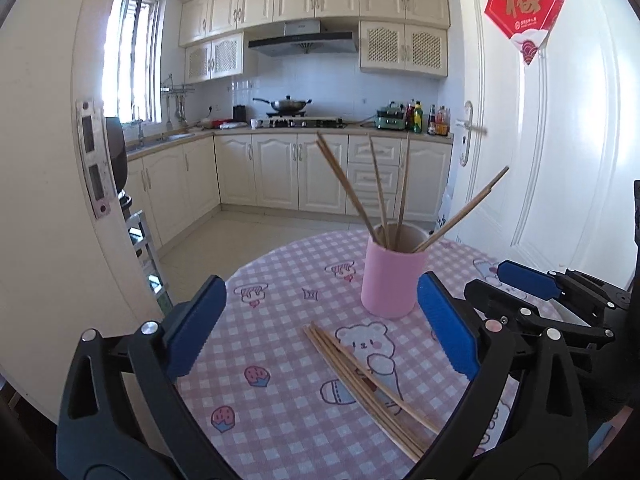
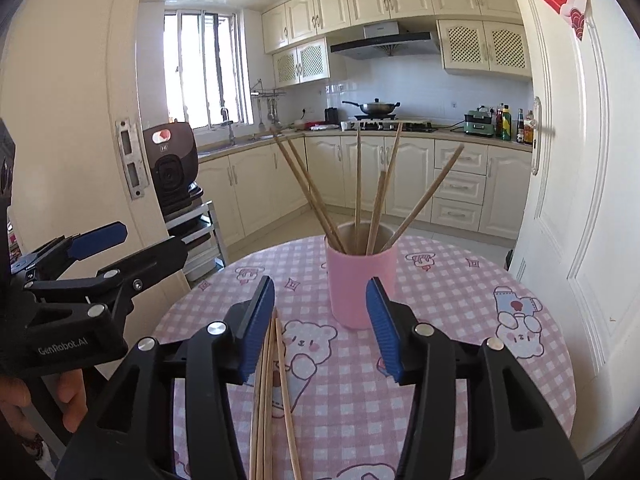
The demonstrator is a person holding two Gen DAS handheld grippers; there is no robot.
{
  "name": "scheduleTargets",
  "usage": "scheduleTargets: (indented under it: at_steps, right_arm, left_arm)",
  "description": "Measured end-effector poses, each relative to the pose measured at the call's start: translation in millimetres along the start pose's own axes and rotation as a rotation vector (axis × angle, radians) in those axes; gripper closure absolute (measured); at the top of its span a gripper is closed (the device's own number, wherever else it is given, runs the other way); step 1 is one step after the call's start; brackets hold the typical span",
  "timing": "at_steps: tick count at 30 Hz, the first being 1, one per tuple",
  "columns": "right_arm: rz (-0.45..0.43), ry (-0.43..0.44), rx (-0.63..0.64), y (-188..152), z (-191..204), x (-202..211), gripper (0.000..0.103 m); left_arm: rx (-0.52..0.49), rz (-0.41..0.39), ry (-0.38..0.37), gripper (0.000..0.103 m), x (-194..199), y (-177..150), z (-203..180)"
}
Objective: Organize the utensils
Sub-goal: 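Move both grippers back down to the chopstick pile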
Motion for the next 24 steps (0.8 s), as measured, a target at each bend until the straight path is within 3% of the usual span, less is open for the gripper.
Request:
scheduleTargets:
  at_steps: [6,11,17,24]
  right_arm:
    - [0.208,-0.029,0.032,-35,0,-44,0.051]
    - [0.333,-0.032,0.081,-63,5,-69,0.051]
    - [0.391,-0.009,0.117,-78,15,-81,0.051]
    - [0.394,-0.05,0.185,-84,22,-90,0.05]
  left_arm:
    - [0.073,0.209,-0.025,0.009,-34,-33,15]
    - [0.123,0.321,-0.023,0.009,-53,-61,30]
    - [0.205,0.372,-0.022,0.009,-61,-80,45]
    - [0.188,0.388,-0.001,0.009,-66,-85,45]
Point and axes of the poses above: each gripper's, at about its wrist camera, not at the fingertips, and x roughly against the way its jaws point, z to its left, y to its top, the point moved 3 cm from there along -x, roughly the way its jaws point, and after that the axes turned 12 degrees about -x, right-handed, at the moved point
